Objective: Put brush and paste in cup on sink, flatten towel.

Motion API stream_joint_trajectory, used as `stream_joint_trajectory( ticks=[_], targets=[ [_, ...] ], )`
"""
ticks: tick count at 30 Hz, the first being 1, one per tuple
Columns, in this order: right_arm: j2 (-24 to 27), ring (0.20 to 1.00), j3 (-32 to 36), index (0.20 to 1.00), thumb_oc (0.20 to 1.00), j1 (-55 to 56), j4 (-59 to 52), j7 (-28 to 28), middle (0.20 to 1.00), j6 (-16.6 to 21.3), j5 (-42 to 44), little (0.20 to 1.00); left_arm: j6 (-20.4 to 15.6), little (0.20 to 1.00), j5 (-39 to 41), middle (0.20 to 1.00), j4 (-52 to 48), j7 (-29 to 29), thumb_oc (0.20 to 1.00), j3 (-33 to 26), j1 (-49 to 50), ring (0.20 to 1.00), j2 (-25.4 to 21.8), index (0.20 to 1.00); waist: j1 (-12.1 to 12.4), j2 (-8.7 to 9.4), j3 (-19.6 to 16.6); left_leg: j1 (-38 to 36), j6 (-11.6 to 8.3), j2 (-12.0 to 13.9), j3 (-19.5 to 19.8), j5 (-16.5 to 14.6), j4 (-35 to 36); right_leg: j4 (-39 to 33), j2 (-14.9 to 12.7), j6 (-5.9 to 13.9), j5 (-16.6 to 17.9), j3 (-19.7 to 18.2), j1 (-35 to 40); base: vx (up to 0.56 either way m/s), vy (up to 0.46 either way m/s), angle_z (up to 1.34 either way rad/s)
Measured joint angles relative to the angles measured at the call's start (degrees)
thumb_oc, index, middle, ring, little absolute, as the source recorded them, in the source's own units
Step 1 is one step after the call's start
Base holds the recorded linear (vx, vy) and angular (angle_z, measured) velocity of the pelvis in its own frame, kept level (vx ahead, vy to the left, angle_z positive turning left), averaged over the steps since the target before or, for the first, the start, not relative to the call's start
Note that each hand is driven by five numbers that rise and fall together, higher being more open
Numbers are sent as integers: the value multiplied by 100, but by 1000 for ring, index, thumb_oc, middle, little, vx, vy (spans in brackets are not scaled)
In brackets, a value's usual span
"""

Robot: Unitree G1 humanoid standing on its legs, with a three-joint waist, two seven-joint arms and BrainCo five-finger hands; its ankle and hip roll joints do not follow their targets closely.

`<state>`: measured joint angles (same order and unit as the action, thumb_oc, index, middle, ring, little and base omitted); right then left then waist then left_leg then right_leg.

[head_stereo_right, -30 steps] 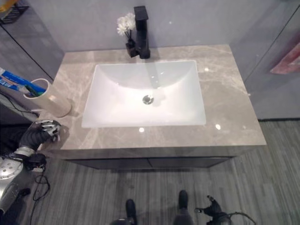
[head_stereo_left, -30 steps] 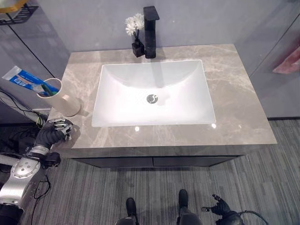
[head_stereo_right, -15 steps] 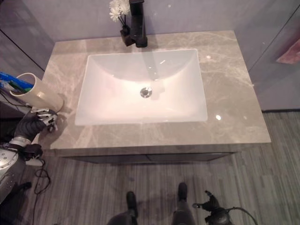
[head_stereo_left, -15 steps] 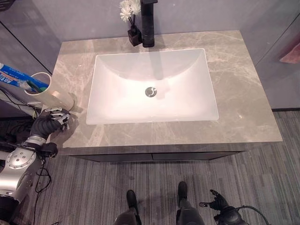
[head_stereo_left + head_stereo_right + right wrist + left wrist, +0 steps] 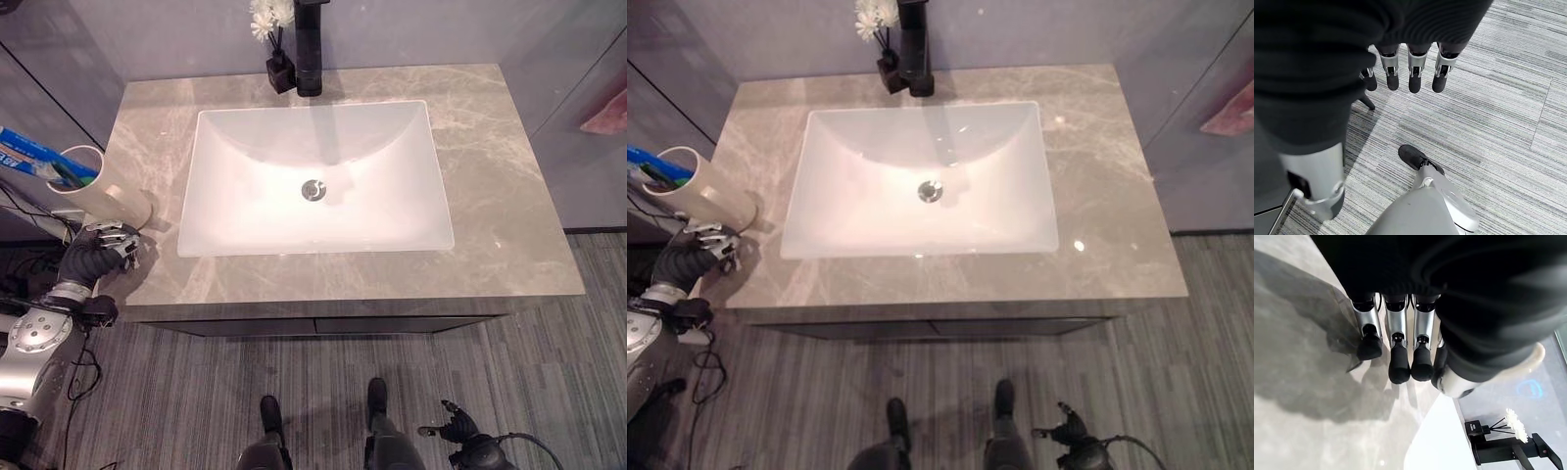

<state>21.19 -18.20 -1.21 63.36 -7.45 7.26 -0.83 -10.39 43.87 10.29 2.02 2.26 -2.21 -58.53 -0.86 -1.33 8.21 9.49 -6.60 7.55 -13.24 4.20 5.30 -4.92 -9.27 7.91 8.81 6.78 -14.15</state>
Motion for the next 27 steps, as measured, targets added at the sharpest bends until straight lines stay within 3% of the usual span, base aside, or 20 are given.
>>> stream_joint_trajectory(
  ticks=[6, 8, 27],
  targets=[
    [-1, 1000, 0, 1000, 1000, -19, -4, 1, 1000, 1, 0, 1000, -84, 200, -135, 200, 255, 119, 200, -162, -172, 200, 69, 200, 2, 43, 19, 77, 0, 5, -8, 1, -1, 1, 11, -9, 8, -8, -84, 0, 0, 0],
    [-6, 1000, -6, 1000, 1000, -33, -42, 2, 1000, 5, 0, 1000, -202, 200, -143, 200, 417, 218, 200, -184, -409, 200, 292, 200, 5, 77, 38, 100, -1, 8, -8, 2, -1, 1, 14, -10, 8, -10, -107, 0, 0, 0],
    [7, 1000, -62, 1000, 1000, 26, -283, 15, 1000, 10, -6, 1000, -449, 200, -234, 200, 728, 316, 200, -319, -871, 200, 719, 200, -16, 495, -78, 60, -15, 40, -173, 4, 0, 2, 68, -59, 79, -168, -172, 2, 9, -3]
  ],
)
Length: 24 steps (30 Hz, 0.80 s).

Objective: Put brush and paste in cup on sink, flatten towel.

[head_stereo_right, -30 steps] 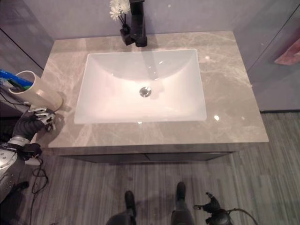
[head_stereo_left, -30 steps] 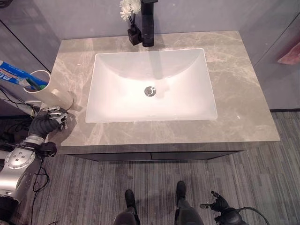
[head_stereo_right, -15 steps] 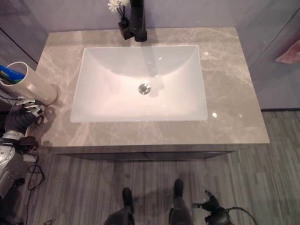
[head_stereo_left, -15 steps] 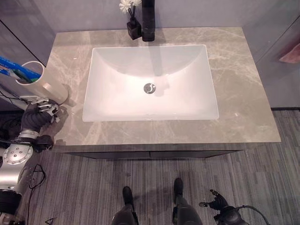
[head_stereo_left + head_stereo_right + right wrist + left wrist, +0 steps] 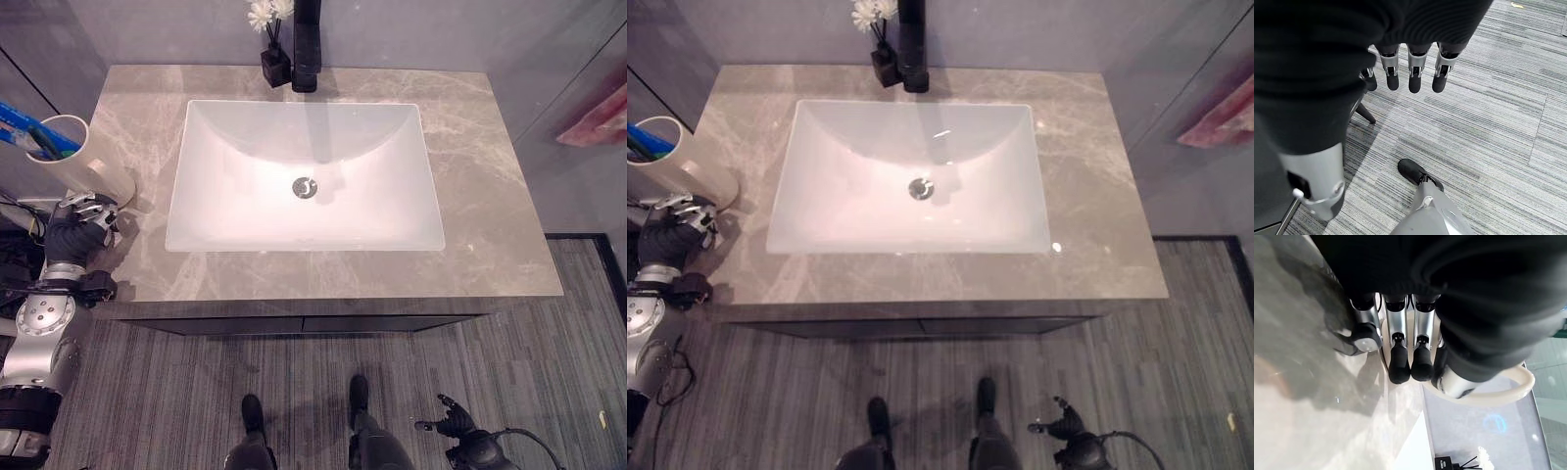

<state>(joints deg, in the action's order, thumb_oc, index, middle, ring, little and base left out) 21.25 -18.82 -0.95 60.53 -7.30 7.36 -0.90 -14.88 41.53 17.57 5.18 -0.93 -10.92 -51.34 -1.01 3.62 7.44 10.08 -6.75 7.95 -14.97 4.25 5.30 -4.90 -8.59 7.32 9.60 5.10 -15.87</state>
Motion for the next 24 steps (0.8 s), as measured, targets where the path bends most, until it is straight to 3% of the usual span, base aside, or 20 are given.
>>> stream_joint_trajectory(
  ticks=[12, 24],
  targets=[
    [4, 1000, -50, 1000, 1000, 44, -106, 113, 1000, 21, -24, 1000, -172, 200, -448, 200, 629, 12, 200, -112, -190, 200, 6, 200, -8, 170, -124, -106, -26, 55, -161, 12, 10, -1, 73, -24, 33, -157, -8, 12, 11, -7],
    [12, 1000, -104, 1000, 1000, 98, -153, 115, 1000, 28, -45, 1000, -258, 200, -441, 200, 884, 128, 200, -293, -193, 200, 12, 200, -5, 207, -150, -94, -29, 54, -165, 15, 20, 0, 72, -31, 39, -163, -23, 0, 0, 0]
  ],
)
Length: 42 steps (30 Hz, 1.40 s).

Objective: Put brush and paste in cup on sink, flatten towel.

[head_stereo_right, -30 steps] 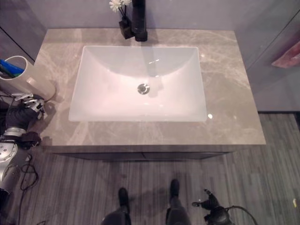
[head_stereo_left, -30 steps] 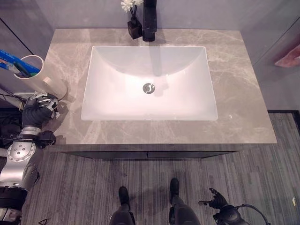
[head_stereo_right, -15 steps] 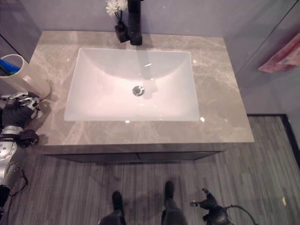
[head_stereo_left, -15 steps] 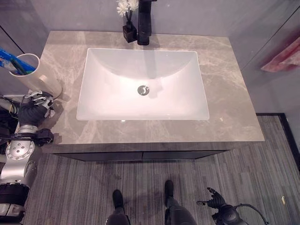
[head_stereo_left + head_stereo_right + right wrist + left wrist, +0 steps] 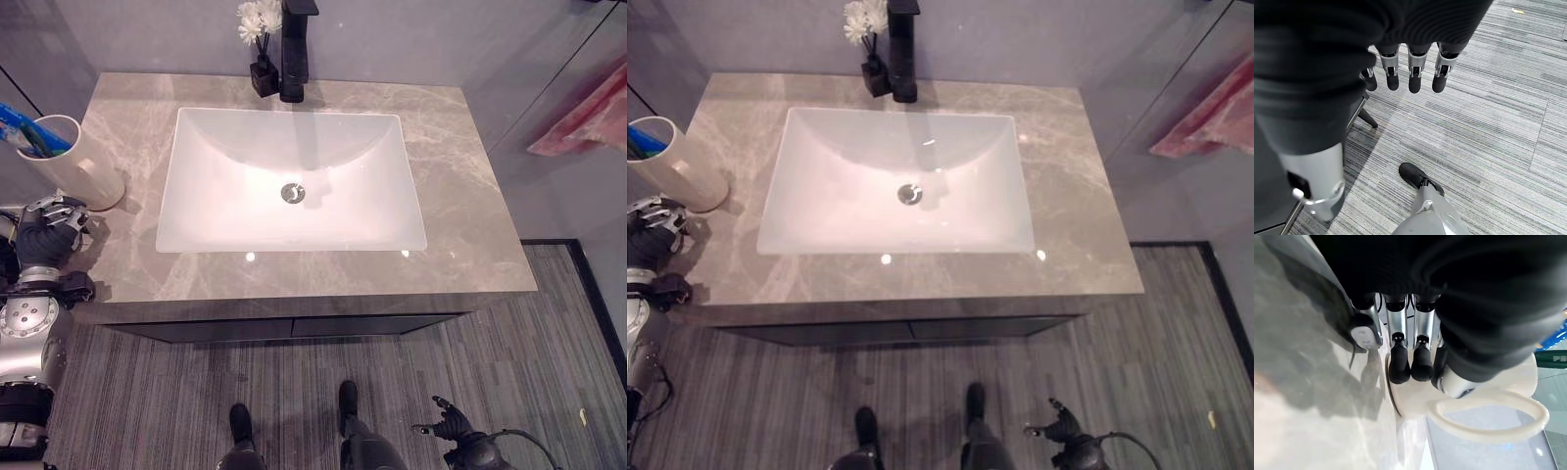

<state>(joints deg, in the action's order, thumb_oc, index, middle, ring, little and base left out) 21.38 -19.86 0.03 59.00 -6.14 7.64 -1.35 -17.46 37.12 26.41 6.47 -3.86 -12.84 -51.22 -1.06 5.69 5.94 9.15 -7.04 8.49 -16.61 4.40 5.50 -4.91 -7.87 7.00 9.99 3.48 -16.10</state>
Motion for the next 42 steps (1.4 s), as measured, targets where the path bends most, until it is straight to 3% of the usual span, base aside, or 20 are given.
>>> stream_joint_trajectory(
  ticks=[11, 22, 42],
  targets=[
    [-4, 1000, -65, 1000, 1000, 0, -10, -1, 1000, 8, -3, 1000, -106, 200, -11, 200, 74, 132, 200, -19, -76, 200, 25, 200, -7, 23, -22, 81, 0, 0, 8, 1, 0, 0, -2, -1, 5, 6, -75, 0, 0, 0],
    [-1, 1000, -81, 1000, 1000, -37, -33, -12, 1000, 47, 5, 1000, -118, 200, -170, 200, 517, 453, 200, 89, -984, 200, -14, 200, -72, 60, -45, 497, -20, 0, 162, 65, -21, 2, -10, -18, 73, 144, -390, -13, 5, 6],
    [6, 1000, -173, 1000, 1000, -31, -235, -13, 1000, 91, 8, 1000, -84, 200, -212, 200, 723, 641, 200, 535, -1843, 200, -90, 200, -161, 27, 226, 510, -20, -5, 42, 58, -20, 0, -5, -11, 72, 29, -487, 0, 0, -2]
  ],
)
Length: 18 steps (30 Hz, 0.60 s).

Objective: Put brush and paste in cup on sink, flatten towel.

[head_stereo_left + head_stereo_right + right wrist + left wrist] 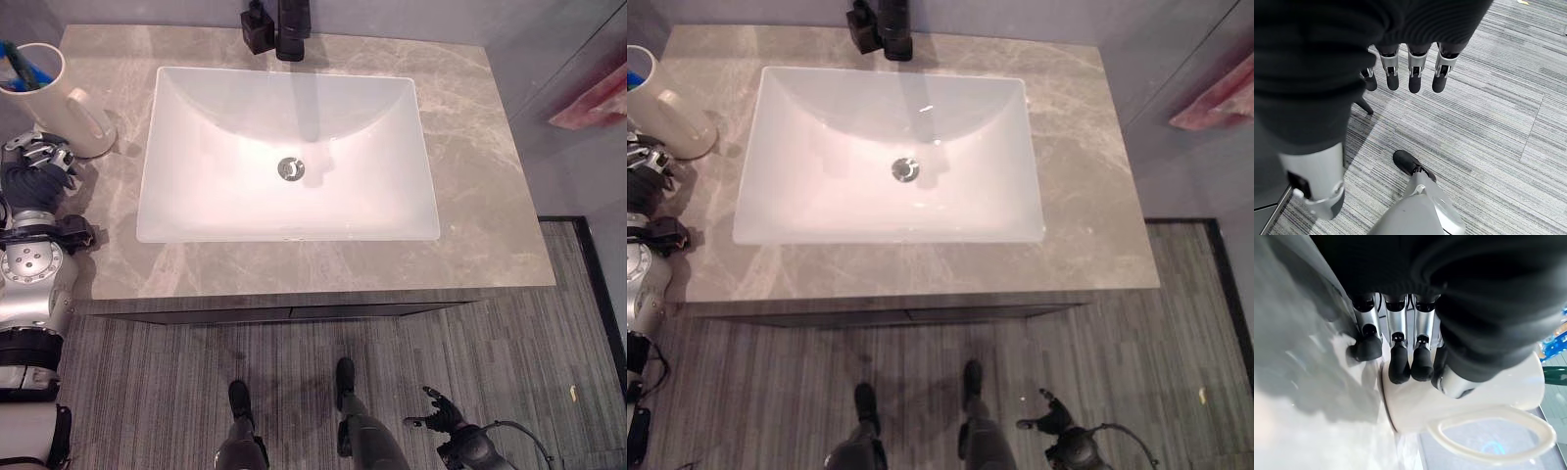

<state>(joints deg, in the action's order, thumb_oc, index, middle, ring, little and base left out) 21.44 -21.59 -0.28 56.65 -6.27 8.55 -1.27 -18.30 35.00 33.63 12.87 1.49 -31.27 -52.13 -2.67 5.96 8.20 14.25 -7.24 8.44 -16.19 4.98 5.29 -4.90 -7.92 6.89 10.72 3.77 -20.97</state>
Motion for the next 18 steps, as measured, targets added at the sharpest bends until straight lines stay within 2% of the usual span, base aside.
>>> stream_joint_trajectory(
  ticks=[6, 9, 15, 18],
  targets=[
    [19, 1000, -11, 1000, 1000, -4, -35, 1, 1000, 5, 0, 1000, 12, 200, -4, 200, 204, 66, 200, 10, -257, 200, -7, 200, -133, 7, 5, 6, 3, 2, -16, -3, 0, 0, 2, 1, 1, -12, -15, 1, 0, -1],
    [55, 1000, -26, 1000, 1000, -2, -25, 1, 1000, 12, 0, 1000, 14, 200, -4, 200, 381, 124, 200, 225, -501, 200, -113, 200, -142, 9, 5, 72, 4, 1, -24, -1, -1, 1, 7, 1, 9, -22, -91, 0, 0, 0],
    [107, 1000, -139, 1000, 1000, 0, -25, 0, 1000, 23, 39, 1000, 22, 200, -10, 200, 666, 237, 200, 285, -850, 200, -213, 200, -154, 27, 12, 176, 1, 1, -26, 3, -1, 2, 10, 3, 37, -30, -194, 0, 0, 0],
    [209, 1000, -416, 1000, 1000, -22, -224, 6, 1000, 27, 7, 1000, 112, 200, -15, 200, 1033, 350, 200, 590, -1284, 200, -387, 200, -174, 95, 46, 186, 0, 2, -27, 3, -1, 2, 11, 1, 42, -30, -206, 0, 0, 0]
  ],
)
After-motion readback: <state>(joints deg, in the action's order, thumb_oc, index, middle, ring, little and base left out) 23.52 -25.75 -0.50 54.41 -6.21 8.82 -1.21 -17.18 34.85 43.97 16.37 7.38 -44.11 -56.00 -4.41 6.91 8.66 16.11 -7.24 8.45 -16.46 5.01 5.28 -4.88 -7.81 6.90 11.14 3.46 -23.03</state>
